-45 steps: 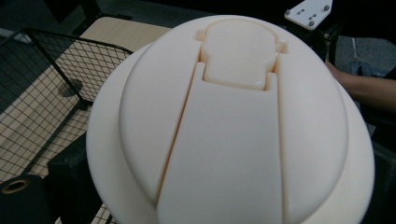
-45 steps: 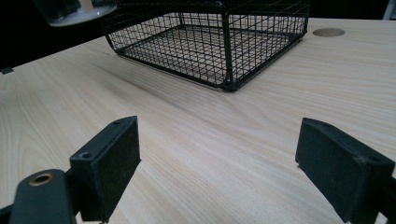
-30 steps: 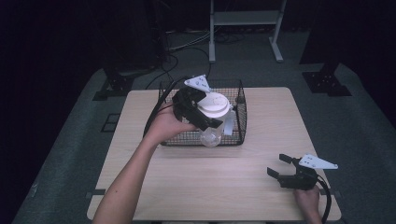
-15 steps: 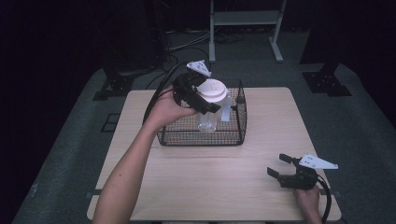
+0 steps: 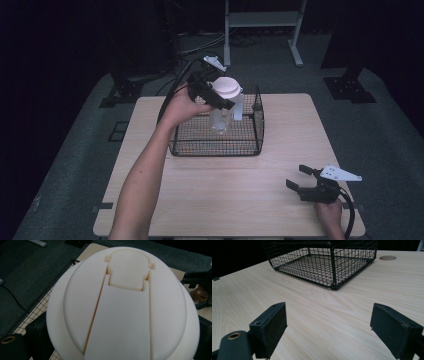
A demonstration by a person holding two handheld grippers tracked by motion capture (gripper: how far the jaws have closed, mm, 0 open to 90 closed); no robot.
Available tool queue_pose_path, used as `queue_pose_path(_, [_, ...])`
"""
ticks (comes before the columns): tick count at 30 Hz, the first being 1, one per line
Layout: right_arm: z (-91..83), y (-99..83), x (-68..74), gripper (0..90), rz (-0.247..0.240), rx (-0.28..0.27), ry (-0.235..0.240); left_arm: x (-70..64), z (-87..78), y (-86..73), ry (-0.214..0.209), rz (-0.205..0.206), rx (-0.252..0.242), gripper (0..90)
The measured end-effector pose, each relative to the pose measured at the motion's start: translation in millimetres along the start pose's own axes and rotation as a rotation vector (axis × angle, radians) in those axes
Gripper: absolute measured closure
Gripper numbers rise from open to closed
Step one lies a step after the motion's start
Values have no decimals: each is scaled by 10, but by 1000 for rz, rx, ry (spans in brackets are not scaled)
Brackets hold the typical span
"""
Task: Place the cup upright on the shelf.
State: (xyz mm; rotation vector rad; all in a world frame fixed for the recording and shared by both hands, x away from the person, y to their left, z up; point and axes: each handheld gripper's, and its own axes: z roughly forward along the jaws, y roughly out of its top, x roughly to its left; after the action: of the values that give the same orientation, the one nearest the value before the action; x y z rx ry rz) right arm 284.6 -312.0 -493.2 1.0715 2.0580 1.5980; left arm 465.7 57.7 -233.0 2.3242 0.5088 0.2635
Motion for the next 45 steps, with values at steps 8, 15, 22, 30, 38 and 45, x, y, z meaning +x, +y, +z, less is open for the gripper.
queue_pose_path(8, [-12, 0, -9, 128, -2, -14, 2, 134, 147, 0, 17, -39, -4, 53])
queue_pose_path(15, [-20, 0, -18, 128, 5, -19, 12, 192, 324, -34, 34, -56, -22, 53])
queue_pose_path(22, [-26, 1, -19, 128, 1, -20, 12, 286, 540, -116, 30, -80, 12, 52])
queue_pose_path(30, [-23, -1, -25, 128, 2, -30, 12, 375, 790, -256, 31, -117, 36, 52])
queue_pose_path(38, [-32, 1, -27, 128, 5, -27, 14, 432, 977, -346, 40, -135, 54, 52])
queue_pose_path(45, [-34, 1, -24, 128, 8, -31, 16, 455, 1073, -377, 57, -153, 53, 52])
